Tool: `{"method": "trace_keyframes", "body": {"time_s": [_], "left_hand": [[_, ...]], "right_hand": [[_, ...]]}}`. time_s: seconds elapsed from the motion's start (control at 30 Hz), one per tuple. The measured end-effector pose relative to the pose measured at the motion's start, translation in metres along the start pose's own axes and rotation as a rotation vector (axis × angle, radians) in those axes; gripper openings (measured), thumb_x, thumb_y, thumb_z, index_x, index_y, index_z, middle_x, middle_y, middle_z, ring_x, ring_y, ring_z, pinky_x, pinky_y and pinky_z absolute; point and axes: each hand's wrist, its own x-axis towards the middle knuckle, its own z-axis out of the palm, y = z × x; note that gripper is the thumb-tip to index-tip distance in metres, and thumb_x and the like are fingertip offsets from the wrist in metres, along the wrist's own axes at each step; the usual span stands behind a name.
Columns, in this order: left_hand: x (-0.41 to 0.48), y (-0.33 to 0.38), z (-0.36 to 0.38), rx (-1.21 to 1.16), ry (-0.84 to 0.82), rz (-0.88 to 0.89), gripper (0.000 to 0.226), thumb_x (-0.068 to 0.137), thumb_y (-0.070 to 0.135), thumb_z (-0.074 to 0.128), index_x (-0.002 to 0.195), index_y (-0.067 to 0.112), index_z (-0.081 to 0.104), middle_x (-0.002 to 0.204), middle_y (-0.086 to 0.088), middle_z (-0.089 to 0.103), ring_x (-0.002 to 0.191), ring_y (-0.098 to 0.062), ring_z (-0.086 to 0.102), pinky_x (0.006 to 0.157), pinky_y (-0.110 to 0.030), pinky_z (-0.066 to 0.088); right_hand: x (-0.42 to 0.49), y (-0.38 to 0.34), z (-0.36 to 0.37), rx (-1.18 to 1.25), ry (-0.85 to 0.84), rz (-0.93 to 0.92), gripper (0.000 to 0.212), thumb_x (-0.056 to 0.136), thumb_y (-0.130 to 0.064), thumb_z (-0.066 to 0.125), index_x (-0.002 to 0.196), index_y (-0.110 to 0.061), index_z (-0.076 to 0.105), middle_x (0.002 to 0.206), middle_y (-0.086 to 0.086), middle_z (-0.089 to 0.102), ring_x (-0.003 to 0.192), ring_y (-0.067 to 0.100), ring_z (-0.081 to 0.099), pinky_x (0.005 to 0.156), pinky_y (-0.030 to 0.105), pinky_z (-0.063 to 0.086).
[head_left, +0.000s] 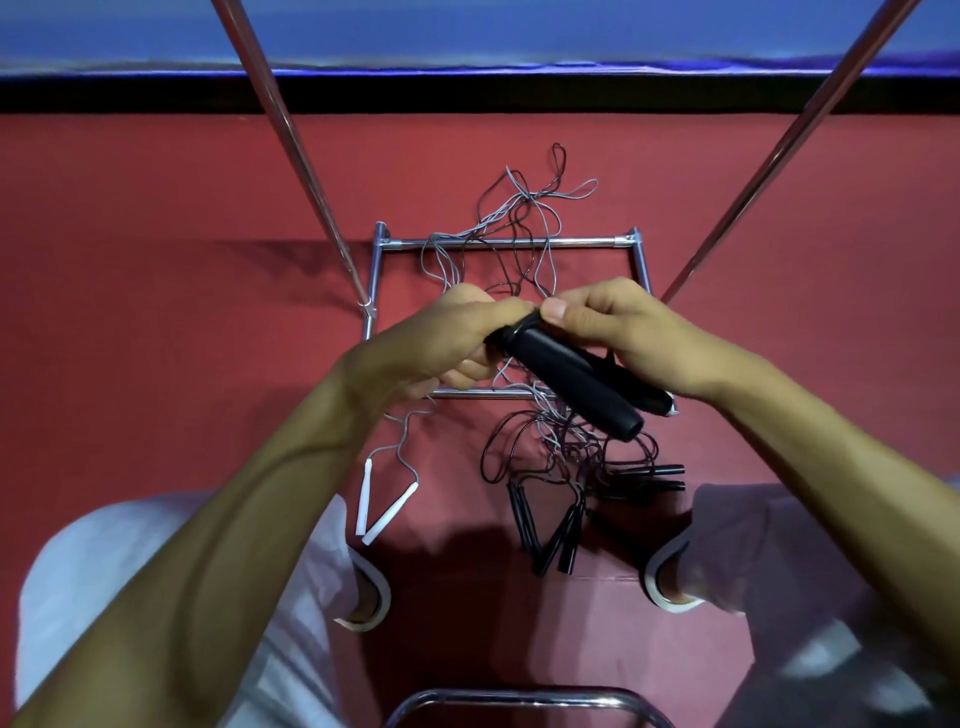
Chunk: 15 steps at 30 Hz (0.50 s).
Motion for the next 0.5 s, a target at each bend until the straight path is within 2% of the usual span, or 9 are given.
{"method": "trace_keyframes", "body": {"time_s": [0.07,0.1,0.17,0.23,0.27,0.37,0.5], "left_hand": [[-0.001,-0.002,0.003,0.004,0.028,0.039,0.055,0.103,0.022,0.047,0.049,0.021,0.047,0.048,0.004,0.023,0.042,-0.008,0.014,0.044,-0.020,0.006],[0.000,-0.004,0.004,0.012,0.061,0.059,0.051,0.102,0.025,0.048,0.051,0.018,0.049,0.048,0.003,0.025,0.042,-0.009,0.015,0.044,-0.019,0.008],[0.002,-0.008,0.008,0.052,0.162,0.104,0.038,0.095,0.034,0.051,0.063,0.014,0.045,0.052,0.001,0.025,0.041,-0.012,0.018,0.042,-0.017,0.014],[0.003,-0.010,0.012,0.171,0.263,0.165,0.038,0.090,0.043,0.048,0.064,0.016,0.041,0.052,0.000,0.027,0.043,-0.016,0.022,0.044,-0.025,0.020],[0.003,-0.011,0.014,0.243,0.304,0.192,0.040,0.093,0.044,0.046,0.063,0.017,0.041,0.051,0.002,0.029,0.046,-0.017,0.025,0.047,-0.029,0.022],[0.005,-0.013,0.021,0.371,0.384,0.200,0.050,0.104,0.039,0.043,0.061,0.016,0.043,0.051,0.003,0.034,0.049,-0.016,0.032,0.053,-0.033,0.028],[0.008,-0.013,0.022,0.288,0.344,0.181,0.057,0.105,0.044,0.042,0.053,0.021,0.037,0.048,0.004,0.030,0.044,-0.017,0.028,0.046,-0.028,0.025]], "right_hand": [[0.001,0.004,0.004,0.134,0.027,0.065,0.080,0.087,-0.053,0.063,0.102,0.024,0.050,0.083,0.044,0.054,0.073,0.034,0.047,0.061,0.042,0.037],[0.002,0.006,0.005,0.189,0.036,0.091,0.076,0.088,-0.050,0.064,0.101,0.023,0.051,0.084,0.043,0.056,0.069,0.036,0.048,0.057,0.039,0.041],[0.002,0.004,0.008,0.238,0.049,0.133,0.051,0.099,-0.038,0.060,0.093,0.013,0.057,0.071,0.027,0.063,0.057,0.028,0.052,0.045,0.027,0.042],[0.001,0.001,0.010,0.224,0.087,0.131,0.038,0.106,-0.028,0.050,0.081,0.000,0.055,0.054,0.008,0.058,0.040,0.021,0.045,0.037,0.023,0.034],[0.000,0.001,0.011,0.208,0.110,0.114,0.040,0.107,-0.028,0.049,0.078,0.000,0.054,0.052,0.008,0.054,0.038,0.021,0.040,0.038,0.023,0.031],[0.002,0.004,0.016,0.122,0.192,0.071,0.053,0.104,-0.038,0.052,0.089,0.013,0.055,0.065,0.014,0.047,0.053,0.025,0.038,0.048,0.032,0.029],[0.003,0.004,0.017,-0.017,0.213,0.002,0.054,0.106,-0.041,0.045,0.096,0.008,0.065,0.072,0.022,0.062,0.060,0.020,0.050,0.058,0.036,0.040]]}}
